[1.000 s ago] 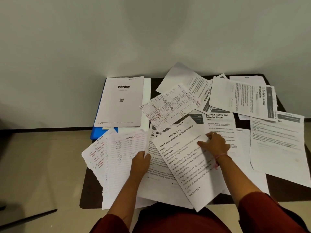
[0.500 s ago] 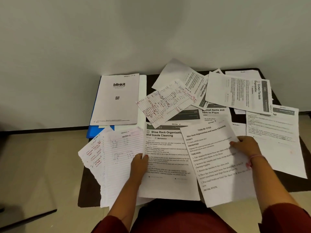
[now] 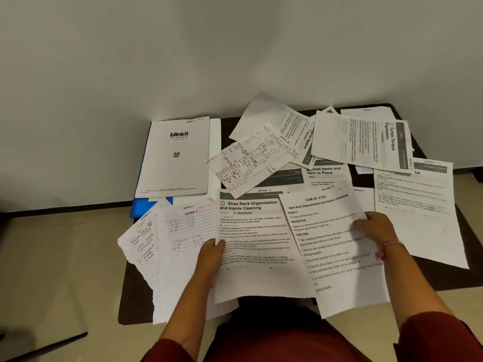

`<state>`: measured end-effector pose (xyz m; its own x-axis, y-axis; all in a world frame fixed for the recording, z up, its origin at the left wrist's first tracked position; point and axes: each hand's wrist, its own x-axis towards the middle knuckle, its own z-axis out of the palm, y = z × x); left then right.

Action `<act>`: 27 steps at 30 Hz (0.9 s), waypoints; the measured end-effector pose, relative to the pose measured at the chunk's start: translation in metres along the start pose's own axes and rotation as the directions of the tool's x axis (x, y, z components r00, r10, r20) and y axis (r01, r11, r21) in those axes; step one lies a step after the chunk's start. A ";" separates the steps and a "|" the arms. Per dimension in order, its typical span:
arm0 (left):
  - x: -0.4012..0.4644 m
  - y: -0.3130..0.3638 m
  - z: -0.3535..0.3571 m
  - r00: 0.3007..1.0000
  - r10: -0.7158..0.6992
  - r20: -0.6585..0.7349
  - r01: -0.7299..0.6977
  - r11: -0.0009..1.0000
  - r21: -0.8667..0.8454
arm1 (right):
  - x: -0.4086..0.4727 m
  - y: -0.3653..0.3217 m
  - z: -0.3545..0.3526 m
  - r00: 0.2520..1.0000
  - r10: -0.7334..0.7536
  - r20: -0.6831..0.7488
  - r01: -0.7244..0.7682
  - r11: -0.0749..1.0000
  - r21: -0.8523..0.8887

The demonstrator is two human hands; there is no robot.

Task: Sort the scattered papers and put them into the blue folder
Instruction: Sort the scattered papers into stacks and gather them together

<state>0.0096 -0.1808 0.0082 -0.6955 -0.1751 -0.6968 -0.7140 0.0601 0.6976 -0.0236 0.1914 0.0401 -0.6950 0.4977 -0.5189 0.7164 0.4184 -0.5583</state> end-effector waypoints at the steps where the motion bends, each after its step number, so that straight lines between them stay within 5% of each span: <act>1: -0.001 0.001 0.000 1.000 0.002 0.001 -0.002 1.000 -0.002 | -0.001 0.000 -0.001 1.000 0.016 0.000 -0.016 0.999 0.030; 9: -0.002 -0.001 0.005 1.000 0.009 -0.028 -0.012 0.990 -0.141 | 0.000 -0.008 -0.005 0.992 0.123 0.010 -0.123 0.978 0.169; 12: -0.007 0.003 0.011 0.978 0.071 -0.194 -0.103 0.982 -0.160 | -0.003 -0.014 -0.002 0.988 0.152 0.039 -0.157 0.957 0.244; 15: -0.018 0.010 0.019 0.866 0.316 -0.387 -0.332 0.943 0.026 | -0.007 -0.023 0.008 0.986 0.137 0.090 -0.158 0.945 0.287; 17: -0.022 0.014 0.025 0.858 0.413 -0.306 -0.404 0.910 0.097 | -0.013 -0.030 0.019 0.987 0.103 0.128 -0.135 0.952 0.275; 20: -0.022 0.024 0.035 0.959 0.283 0.032 -0.282 0.959 -0.034 | -0.020 -0.037 0.041 0.978 0.040 0.202 -0.094 0.959 0.267; 22: -0.018 0.028 0.038 0.965 0.185 0.186 -0.156 0.975 -0.161 | -0.024 -0.040 0.054 0.976 -0.020 0.215 -0.031 0.973 0.227; 27: -0.002 0.019 0.038 0.987 0.112 0.118 -0.124 0.987 0.104 | -0.020 -0.045 0.069 0.966 -0.156 0.204 0.130 0.982 0.135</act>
<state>-0.0055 -0.1423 0.0165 -0.7756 -0.0498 -0.6292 -0.6263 0.1838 0.7576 -0.0459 0.1100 0.0310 -0.7957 0.2608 -0.5466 0.6053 0.3732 -0.7031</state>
